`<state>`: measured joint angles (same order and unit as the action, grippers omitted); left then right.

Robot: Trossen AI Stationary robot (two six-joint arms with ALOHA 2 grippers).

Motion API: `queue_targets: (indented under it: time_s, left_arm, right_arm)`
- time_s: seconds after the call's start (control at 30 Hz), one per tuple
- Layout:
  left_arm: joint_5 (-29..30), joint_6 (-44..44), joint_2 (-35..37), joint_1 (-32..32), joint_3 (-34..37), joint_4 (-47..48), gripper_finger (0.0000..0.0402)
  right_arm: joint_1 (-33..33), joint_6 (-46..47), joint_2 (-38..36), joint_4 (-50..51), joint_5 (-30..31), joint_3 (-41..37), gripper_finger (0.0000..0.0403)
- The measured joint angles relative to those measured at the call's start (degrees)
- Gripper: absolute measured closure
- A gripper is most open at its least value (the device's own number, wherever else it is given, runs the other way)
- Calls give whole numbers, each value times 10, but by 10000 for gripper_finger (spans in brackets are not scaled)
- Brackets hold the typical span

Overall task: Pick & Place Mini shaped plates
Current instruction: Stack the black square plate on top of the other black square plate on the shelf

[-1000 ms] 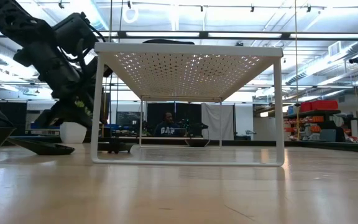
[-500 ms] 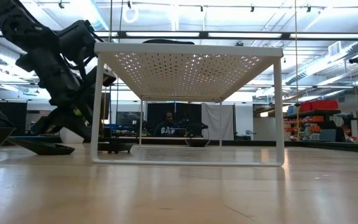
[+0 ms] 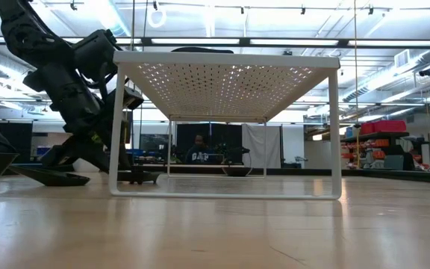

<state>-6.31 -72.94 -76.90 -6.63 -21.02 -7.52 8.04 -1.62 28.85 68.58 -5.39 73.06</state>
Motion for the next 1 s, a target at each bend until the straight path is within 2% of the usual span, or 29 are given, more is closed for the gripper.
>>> queue_targets:
  time_s: [0.77,1.0]
  left_arm:
    - [-1,6,-27,0,-15,2,290]
    - [0,1,-27,1,-15,2,332]
  right_arm:
    - [0,0,0,0,0,0,381]
    - [0,0,0,0,0,0,381]
